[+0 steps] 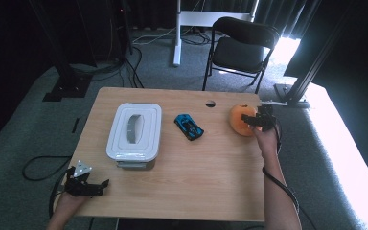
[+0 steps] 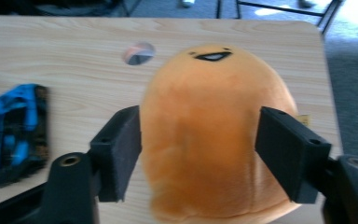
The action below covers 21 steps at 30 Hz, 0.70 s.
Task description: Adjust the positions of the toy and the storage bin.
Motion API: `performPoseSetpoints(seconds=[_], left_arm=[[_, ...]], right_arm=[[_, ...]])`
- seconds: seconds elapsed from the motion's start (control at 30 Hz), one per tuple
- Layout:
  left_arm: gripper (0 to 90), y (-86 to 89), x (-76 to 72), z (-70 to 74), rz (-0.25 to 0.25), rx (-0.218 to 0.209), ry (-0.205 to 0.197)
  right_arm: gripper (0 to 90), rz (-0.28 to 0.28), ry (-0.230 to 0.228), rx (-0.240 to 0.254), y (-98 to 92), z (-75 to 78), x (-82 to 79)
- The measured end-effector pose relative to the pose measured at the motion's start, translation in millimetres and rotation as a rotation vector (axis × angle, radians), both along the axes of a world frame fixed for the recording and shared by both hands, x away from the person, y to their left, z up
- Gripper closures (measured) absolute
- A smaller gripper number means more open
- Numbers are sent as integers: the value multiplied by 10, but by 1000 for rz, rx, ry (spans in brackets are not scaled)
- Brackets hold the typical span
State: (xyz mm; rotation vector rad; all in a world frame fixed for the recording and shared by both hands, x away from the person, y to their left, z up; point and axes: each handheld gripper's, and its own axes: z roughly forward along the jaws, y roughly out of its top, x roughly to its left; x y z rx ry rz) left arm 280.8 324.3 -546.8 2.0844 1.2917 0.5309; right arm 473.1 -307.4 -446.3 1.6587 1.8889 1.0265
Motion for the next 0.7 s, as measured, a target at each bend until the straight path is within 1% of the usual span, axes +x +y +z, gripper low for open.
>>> performPoseSetpoints(seconds=[0.07, 0.1, 0.13, 0.17, 0.27, 0.33, 0.37, 0.4, 0.47, 0.53, 0.57, 0.7], left_arm=[[13, 0, 0, 0, 0, 0, 0], [14, 0, 0, 0, 0, 0, 0], [14, 0, 0, 0, 0, 0, 0], [13, 0, 0, 0, 0, 0, 0], [13, 0, 0, 0, 0, 0, 0], [13, 0, 0, 0, 0, 0, 0], [13, 0, 0, 0, -1, 1, 0], [13, 0, 0, 0, 0, 0, 0], [13, 0, 0, 0, 0, 0, 0], [13, 0, 0, 0, 0, 0, 0], [13, 0, 0, 0, 0, 0, 0], [13, 0, 0, 0, 0, 0, 0]], right_arm=[[268, 23, -5, 17, 34, 32, -32], [268, 23, -5, 17, 34, 32, -32], [236, 32, -9, 13, 60, 43, -45], [211, 59, -6, 13, 113, 61, -66], [189, 87, -17, 14, 193, 77, -98], [185, 90, -19, 13, 220, 80, -105], [171, 108, -16, 29, 267, 82, -112], [169, 110, -15, 28, 294, 81, -116], [142, 138, -10, 28, 361, 72, -119], [141, 145, -13, 29, 386, 68, -123], [133, 170, -11, 34, 463, 54, -130], [119, 216, -10, 43, 612, 26, -141]])
